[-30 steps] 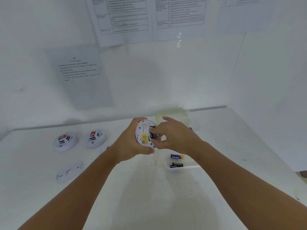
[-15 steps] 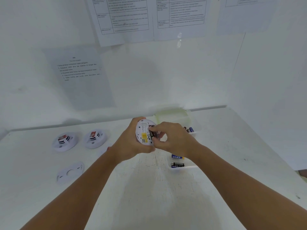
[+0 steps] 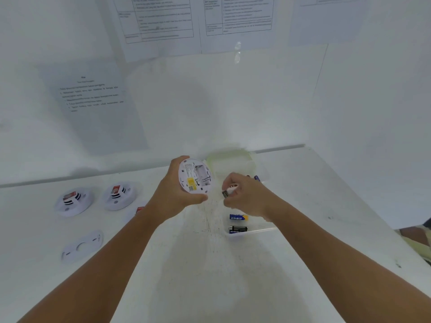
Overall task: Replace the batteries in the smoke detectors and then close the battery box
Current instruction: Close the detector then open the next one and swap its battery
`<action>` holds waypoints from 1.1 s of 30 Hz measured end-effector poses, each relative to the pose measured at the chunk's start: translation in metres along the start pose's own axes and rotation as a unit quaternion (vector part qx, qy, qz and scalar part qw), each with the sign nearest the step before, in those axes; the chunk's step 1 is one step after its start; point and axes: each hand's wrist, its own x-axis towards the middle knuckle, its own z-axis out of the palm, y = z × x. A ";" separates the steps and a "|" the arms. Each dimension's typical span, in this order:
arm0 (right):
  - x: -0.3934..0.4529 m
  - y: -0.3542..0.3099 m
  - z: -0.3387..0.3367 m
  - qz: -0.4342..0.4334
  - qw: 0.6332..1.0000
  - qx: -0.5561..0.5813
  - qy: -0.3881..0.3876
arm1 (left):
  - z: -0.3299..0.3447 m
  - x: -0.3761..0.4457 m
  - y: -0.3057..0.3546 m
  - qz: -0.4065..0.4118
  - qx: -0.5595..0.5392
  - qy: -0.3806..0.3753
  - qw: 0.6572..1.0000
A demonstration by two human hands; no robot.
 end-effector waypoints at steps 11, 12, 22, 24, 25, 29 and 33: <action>0.023 0.025 -0.028 -0.045 0.981 -0.175 0.076 | 0.014 0.021 0.002 0.008 0.007 -0.004 1.000; 0.030 0.023 -0.035 -0.043 0.980 -0.171 0.091 | 0.014 0.022 0.003 0.009 0.009 -0.005 1.000; 0.120 0.036 -0.041 -0.019 0.930 -0.368 -0.006 | 0.018 0.043 0.001 0.006 0.019 -0.001 1.000; 0.129 0.038 -0.038 -0.017 0.920 -0.391 -0.011 | 0.018 0.045 -0.001 0.008 0.026 -0.005 1.000; 0.132 0.040 -0.037 -0.014 0.913 -0.407 -0.009 | 0.018 0.045 -0.001 0.008 0.030 -0.006 0.999; 0.137 0.042 -0.032 -0.003 0.889 -0.458 0.002 | 0.017 0.045 -0.005 0.008 0.045 -0.005 0.999; 0.140 0.044 -0.031 -0.010 0.887 -0.462 0.010 | 0.016 0.045 -0.008 0.005 0.049 -0.002 0.999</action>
